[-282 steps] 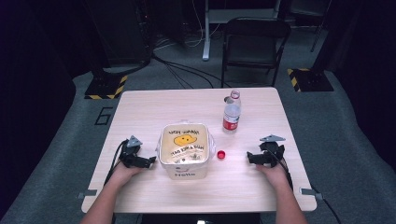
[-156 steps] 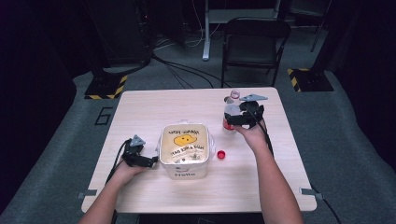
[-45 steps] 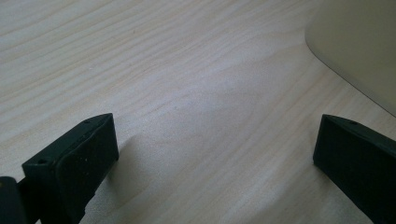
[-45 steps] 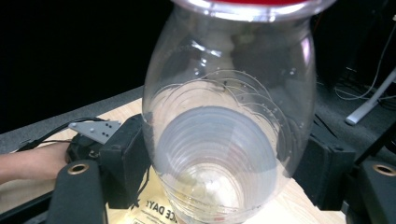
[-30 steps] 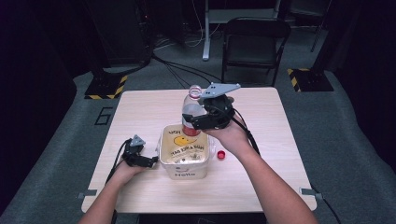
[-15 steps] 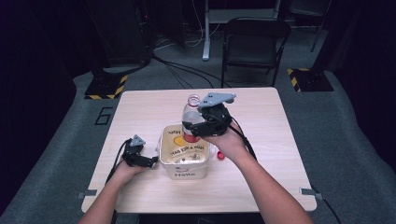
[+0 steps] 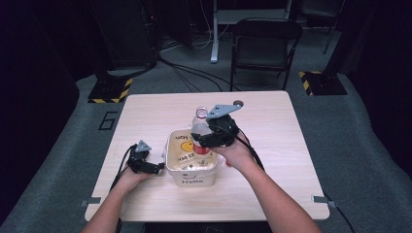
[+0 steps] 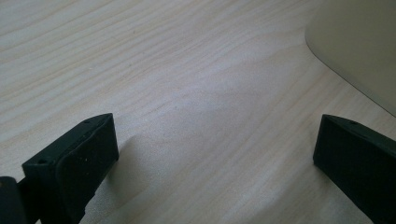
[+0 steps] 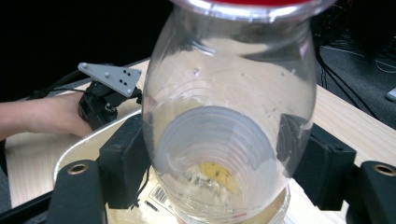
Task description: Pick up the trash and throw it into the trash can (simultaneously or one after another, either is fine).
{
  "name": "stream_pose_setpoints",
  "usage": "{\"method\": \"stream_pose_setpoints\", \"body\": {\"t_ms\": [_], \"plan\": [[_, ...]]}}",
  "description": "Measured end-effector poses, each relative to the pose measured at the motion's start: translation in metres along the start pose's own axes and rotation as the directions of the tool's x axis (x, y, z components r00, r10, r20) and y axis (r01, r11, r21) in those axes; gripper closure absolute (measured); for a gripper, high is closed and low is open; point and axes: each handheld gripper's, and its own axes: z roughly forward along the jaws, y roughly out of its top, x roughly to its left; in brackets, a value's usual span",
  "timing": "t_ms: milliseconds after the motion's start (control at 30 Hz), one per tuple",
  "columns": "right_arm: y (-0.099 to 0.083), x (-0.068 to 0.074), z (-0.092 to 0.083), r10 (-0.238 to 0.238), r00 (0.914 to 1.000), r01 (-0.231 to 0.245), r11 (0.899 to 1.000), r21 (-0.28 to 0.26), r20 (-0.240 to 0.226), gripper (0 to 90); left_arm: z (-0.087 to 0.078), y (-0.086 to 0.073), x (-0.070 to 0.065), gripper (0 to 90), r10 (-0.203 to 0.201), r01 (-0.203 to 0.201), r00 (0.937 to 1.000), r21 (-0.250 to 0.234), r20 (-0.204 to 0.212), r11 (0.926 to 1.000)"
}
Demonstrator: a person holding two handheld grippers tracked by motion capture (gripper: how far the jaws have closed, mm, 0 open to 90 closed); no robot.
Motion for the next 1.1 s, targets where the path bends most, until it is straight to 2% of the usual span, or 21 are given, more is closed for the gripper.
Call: {"method": "stream_pose_setpoints", "body": {"t_ms": [367,467,700,867,1100], "plan": [[-0.013,0.000,0.017,-0.017,0.9998,0.017,0.999,0.037,0.013,26.6,0.000,0.000,0.000,0.0,0.000,0.000,1.0000,0.000,0.000,1.0000],[-0.020,0.000,0.025,-0.010,0.9994,0.008,0.998,0.063,0.032,26.6,0.000,0.000,0.000,0.0,0.000,0.000,1.0000,0.000,0.000,1.0000],[-0.029,-0.001,0.031,-0.016,0.9982,0.013,0.998,0.063,0.058,26.6,0.000,0.000,0.000,0.0,0.000,0.000,1.0000,0.000,0.001,1.0000],[-0.035,0.000,0.036,-0.050,0.9959,0.044,0.996,0.072,0.076,26.5,0.000,0.000,0.000,0.0,0.000,0.000,1.0000,0.000,0.000,1.0000],[-0.043,0.001,0.046,-0.048,0.9965,0.040,0.993,0.111,0.069,26.5,0.000,0.000,0.000,0.0,0.000,0.000,1.0000,0.000,0.000,1.0000]]}}
